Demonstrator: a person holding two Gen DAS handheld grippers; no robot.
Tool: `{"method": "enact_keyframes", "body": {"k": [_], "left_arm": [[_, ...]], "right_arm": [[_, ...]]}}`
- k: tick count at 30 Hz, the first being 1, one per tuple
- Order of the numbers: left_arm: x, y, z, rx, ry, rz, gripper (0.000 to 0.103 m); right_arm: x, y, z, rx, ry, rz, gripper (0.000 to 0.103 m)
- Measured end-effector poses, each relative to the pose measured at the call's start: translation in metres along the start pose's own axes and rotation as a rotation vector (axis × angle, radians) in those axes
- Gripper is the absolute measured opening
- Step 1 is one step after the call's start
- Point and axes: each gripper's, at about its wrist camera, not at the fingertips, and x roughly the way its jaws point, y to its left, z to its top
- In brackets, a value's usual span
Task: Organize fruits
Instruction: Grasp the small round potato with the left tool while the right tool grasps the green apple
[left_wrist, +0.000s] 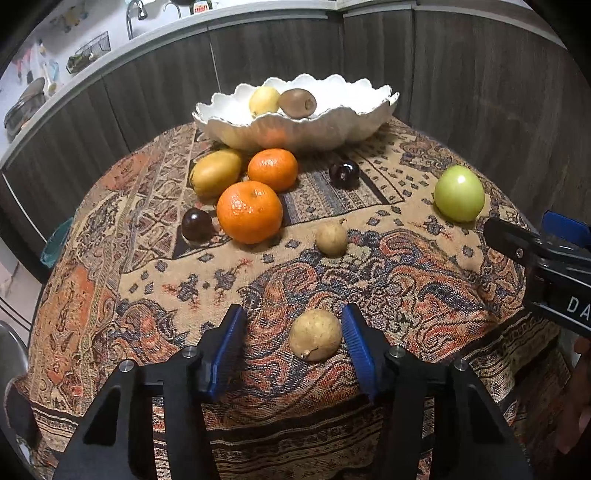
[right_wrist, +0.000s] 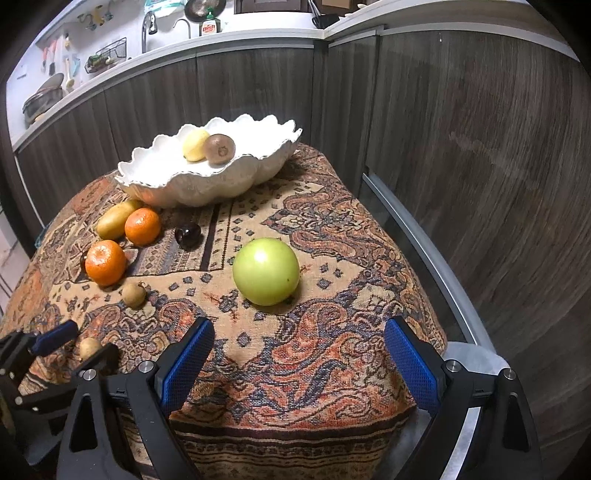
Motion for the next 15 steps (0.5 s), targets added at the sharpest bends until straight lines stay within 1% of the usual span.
{"method": "enact_keyframes", "body": {"k": [3, 4, 5, 7, 12, 15], "left_arm": [[-0.0006, -0.0001, -0.0002, -0.002, 0.0, -0.015, 0.046], [-0.001, -0.0006, -0.0004, -0.001, -0.001, -0.019, 0.042], [-0.0015, -0.0017, -0.0004, 0.003, -0.001, -0.026, 0.035], [-0.0024, -0.0036, -0.0001, 0.009, 0.001, -0.035, 0.026], [-0.0033, -0.0014, 0.0021, 0.001, 0.006, -0.04, 0.026], [-0.0075, 0.0022, 0.0038, -0.007, -0.007, -0.04, 0.026]], "right_arm": [[0.0009, 0.0005, -0.0005, 0.0, 0.001, 0.002, 0.094], [0.0013, 0.0003, -0.0005, 0.001, 0.002, 0.004, 0.094], [0.0015, -0.0001, -0.0002, 0.002, 0.003, 0.004, 0.094], [0.0016, -0.0014, -0.0001, 0.007, 0.003, 0.003, 0.094], [0.0015, -0.003, 0.0026, 0.013, -0.004, -0.003, 0.094], [0.0009, -0.0009, 0.0044, 0.008, -0.01, -0.002, 0.094]]}}
